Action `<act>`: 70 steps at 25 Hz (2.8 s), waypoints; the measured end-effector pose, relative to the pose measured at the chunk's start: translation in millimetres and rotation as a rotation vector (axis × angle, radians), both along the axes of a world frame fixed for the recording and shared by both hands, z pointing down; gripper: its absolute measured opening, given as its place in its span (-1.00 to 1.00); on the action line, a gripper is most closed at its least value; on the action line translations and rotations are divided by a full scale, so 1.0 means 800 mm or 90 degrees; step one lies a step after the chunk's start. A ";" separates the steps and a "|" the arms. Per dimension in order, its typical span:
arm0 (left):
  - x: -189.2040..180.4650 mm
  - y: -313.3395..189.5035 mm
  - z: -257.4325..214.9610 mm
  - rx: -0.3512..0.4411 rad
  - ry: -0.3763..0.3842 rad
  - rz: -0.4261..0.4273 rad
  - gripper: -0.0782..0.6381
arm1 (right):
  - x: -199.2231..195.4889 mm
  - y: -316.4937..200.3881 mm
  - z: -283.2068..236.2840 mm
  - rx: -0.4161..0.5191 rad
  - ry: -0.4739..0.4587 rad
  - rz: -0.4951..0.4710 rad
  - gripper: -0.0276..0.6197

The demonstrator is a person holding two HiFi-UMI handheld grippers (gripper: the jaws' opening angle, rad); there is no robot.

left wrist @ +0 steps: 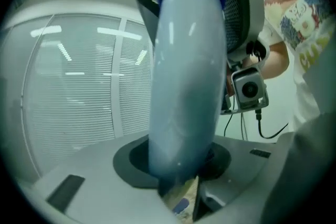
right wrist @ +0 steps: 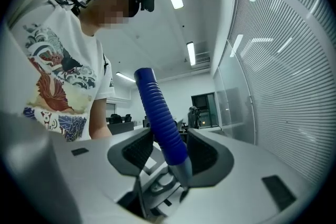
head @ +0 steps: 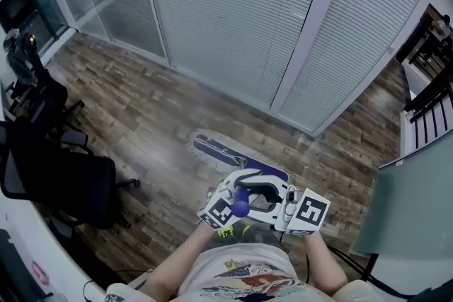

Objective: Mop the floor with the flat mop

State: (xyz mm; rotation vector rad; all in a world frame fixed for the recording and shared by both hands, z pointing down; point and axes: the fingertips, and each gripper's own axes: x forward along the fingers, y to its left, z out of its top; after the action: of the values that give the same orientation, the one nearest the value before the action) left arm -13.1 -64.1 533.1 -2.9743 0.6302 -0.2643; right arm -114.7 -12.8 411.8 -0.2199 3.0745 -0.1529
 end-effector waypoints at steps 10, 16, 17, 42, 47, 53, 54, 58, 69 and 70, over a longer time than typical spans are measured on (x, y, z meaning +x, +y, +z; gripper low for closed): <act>0.004 0.086 -0.011 0.025 -0.071 0.081 -0.19 | 0.001 0.068 0.020 0.022 0.026 -0.048 -0.30; 0.033 0.171 0.022 0.019 -0.128 0.095 -0.21 | 0.033 0.155 0.053 -0.019 0.035 -0.015 -0.29; 0.039 0.189 0.030 0.026 -0.137 0.096 -0.22 | 0.041 0.174 0.060 -0.015 0.038 -0.016 -0.28; 0.069 0.156 0.137 0.120 -0.164 0.086 -0.37 | 0.073 0.154 0.179 -0.055 0.089 -0.009 -0.19; 0.058 0.067 0.132 0.110 -0.160 0.102 -0.36 | 0.062 0.060 0.171 -0.072 0.079 0.015 -0.19; 0.063 -0.041 0.121 0.103 -0.148 0.098 -0.36 | 0.067 -0.049 0.163 -0.076 0.050 0.051 -0.19; 0.064 -0.054 0.123 0.104 -0.151 0.102 -0.36 | 0.067 -0.063 0.164 -0.074 0.051 0.049 -0.19; 0.069 -0.114 0.121 0.102 -0.158 0.110 -0.36 | 0.072 -0.123 0.163 -0.067 0.051 0.048 -0.19; 0.101 -0.275 0.094 0.088 -0.160 0.093 -0.36 | 0.106 -0.284 0.132 -0.053 0.031 0.047 -0.20; 0.103 -0.286 0.091 0.088 -0.160 0.091 -0.36 | 0.108 -0.295 0.130 -0.052 0.030 0.046 -0.20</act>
State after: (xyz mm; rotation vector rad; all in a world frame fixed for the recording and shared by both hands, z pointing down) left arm 69.0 -293.1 605.8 -2.7742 0.3885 -0.5481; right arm -28.0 -248.4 515.5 -0.3420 3.1041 -0.2730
